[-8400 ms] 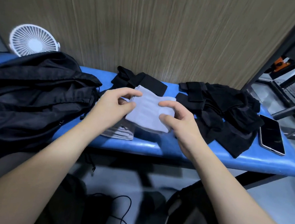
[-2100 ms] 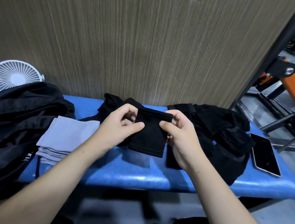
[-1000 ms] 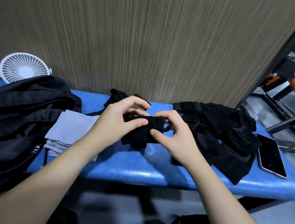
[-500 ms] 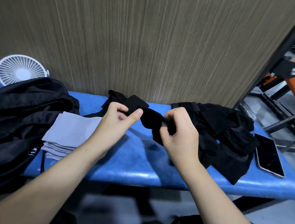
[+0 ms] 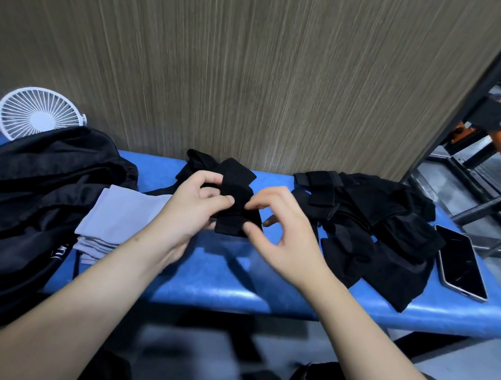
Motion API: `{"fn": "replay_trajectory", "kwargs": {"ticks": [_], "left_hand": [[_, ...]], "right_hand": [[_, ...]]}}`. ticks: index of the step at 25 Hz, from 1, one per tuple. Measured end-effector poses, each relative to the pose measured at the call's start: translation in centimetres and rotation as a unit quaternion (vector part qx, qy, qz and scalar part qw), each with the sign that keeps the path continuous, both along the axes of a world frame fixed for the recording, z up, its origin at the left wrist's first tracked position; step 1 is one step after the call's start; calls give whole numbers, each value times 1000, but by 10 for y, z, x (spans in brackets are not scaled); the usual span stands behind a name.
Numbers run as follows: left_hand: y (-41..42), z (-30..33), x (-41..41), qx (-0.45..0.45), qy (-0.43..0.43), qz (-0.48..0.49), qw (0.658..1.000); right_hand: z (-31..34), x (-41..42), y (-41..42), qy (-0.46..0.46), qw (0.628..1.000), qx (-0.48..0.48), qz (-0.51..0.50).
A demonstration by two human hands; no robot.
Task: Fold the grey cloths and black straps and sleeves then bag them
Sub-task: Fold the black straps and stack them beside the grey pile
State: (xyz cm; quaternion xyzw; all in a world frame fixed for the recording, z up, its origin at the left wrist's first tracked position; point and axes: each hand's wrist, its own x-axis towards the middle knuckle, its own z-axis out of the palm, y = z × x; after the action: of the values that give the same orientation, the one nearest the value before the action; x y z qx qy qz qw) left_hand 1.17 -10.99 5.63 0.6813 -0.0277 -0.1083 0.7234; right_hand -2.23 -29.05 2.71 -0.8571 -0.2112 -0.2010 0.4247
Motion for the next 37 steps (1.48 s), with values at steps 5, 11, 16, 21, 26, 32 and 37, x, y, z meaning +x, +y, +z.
{"fn": "replay_trajectory", "kwargs": {"ticks": [5,11,16,21,26,32,37], "left_hand": [[3,3,0,-2,-52,-37,998],[5,2,2,-28,-82,-65,994],[8,-5,7,-28,-110,-43,993],[6,-14,10,33,-144,-17,989],[0,-16,5,58,-140,-16,988],[-6,-19,1,113,-133,-59,983],[-9,-20,1,134,-121,-105,978]], "right_hand": [[-5,10,-19,154,982,66,-83],[-3,9,-14,204,974,77,-64],[3,6,-15,226,962,148,-42],[7,3,-17,215,955,203,-33],[8,3,-18,209,953,221,-5],[9,-1,-11,201,949,241,16],[9,-2,-4,209,944,255,28]]}}
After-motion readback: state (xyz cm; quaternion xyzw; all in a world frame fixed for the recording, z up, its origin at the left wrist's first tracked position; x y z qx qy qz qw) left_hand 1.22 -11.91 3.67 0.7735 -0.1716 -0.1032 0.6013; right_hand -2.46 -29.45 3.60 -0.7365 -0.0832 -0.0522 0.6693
